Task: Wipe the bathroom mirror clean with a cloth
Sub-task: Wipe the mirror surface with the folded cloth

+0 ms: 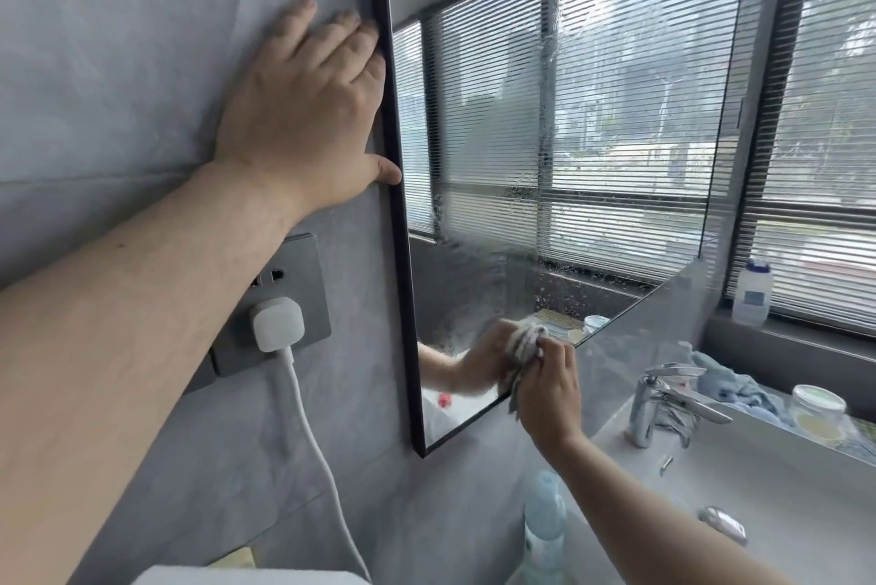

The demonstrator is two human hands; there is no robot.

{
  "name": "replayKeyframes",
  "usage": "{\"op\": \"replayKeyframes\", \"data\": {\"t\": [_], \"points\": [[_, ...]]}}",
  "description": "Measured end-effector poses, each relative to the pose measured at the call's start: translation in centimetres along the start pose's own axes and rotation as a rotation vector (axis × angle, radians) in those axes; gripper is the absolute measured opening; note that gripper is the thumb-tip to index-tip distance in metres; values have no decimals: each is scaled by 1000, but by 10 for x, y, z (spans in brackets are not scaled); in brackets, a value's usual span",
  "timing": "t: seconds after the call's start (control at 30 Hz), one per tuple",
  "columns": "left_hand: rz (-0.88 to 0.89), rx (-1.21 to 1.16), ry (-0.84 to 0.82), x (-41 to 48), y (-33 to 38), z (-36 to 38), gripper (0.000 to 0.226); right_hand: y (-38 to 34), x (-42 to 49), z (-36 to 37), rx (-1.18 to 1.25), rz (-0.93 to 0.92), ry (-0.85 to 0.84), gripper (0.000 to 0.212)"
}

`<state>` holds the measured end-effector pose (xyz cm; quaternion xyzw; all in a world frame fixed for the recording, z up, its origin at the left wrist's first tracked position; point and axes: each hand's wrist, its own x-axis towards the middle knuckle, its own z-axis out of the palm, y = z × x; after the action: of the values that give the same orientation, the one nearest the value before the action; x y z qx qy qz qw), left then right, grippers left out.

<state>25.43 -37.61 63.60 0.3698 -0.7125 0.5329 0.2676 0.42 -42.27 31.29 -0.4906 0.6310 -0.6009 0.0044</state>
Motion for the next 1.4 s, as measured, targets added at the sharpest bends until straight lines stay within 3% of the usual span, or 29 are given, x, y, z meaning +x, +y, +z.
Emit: {"op": "replayKeyframes", "data": {"t": [0.2,0.33,0.43,0.5,0.63,0.7,0.77,0.9,1.07,1.2,1.4], "points": [[-3,6,-3,0,-1,0,104,-86,79,-19,81,-194,182,28],[-11,7,-9,0,0,-3,104,-133,129,-29,235,-150,307,32],[-18,13,-21,0,1,-2,105,-147,117,-19,268,-219,294,33],[-22,20,-29,0,1,-2,106,-151,86,-8,257,-395,275,35],[-22,39,-43,0,1,-4,106,-137,35,11,146,-950,222,41],[-26,43,-47,-1,2,-4,106,-134,41,11,135,-1026,215,38],[-31,44,-54,-1,2,-5,106,-141,60,4,150,-889,254,38],[-29,53,-66,-1,2,-6,105,-153,122,-20,253,-358,318,41],[-30,54,-52,-1,3,-6,105,-158,165,-35,265,-285,350,39],[-38,54,-51,-1,3,-5,105,-151,139,-24,173,-542,298,41],[-41,59,-63,-2,3,-8,106,-105,77,-16,-129,-1302,146,31]]}}
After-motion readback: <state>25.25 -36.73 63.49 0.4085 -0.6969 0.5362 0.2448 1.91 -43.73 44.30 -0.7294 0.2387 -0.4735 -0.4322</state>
